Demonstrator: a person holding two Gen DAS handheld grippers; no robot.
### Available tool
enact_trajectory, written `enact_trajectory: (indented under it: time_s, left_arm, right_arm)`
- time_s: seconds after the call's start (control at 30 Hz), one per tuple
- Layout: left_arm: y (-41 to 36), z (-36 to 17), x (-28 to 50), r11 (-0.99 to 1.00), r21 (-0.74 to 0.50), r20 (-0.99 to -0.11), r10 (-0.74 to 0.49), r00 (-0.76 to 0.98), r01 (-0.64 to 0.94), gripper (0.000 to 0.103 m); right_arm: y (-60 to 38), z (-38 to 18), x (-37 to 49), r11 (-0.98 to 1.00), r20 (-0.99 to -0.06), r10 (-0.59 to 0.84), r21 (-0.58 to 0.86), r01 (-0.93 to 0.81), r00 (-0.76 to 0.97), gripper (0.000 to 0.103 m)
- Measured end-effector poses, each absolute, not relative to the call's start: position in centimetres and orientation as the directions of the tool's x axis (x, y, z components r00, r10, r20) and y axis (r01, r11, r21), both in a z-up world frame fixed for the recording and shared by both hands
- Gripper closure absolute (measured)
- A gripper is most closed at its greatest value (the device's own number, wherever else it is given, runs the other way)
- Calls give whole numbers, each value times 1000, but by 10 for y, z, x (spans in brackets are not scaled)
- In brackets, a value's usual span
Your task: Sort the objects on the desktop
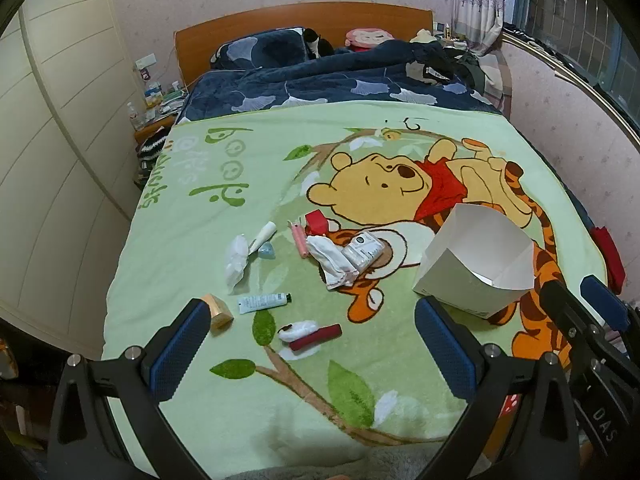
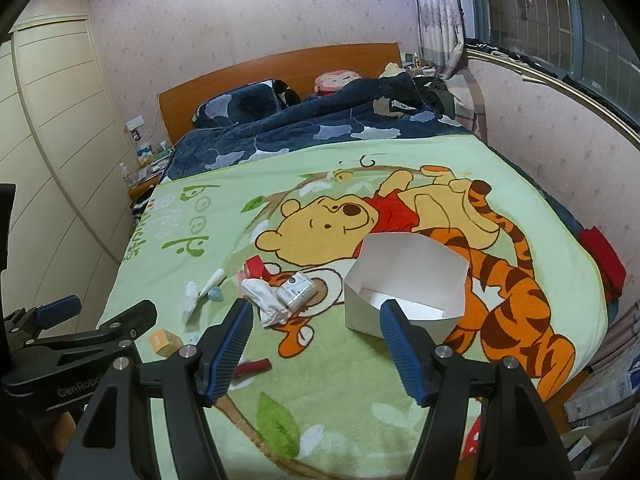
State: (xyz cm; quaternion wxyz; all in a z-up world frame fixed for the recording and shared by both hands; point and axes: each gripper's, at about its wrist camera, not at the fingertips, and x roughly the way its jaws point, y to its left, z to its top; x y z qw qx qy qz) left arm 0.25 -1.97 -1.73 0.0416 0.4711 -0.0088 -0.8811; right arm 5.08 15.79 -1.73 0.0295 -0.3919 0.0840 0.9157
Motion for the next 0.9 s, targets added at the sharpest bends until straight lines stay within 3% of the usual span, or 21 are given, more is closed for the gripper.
enact_trajectory:
  time_s: [0.9]
  left_arm:
    - [-8, -21, -4, -998, 66, -838, -63, -543, 14, 0]
  right_arm:
    - [170, -20, 51, -979, -730, 3, 139, -152, -684, 35]
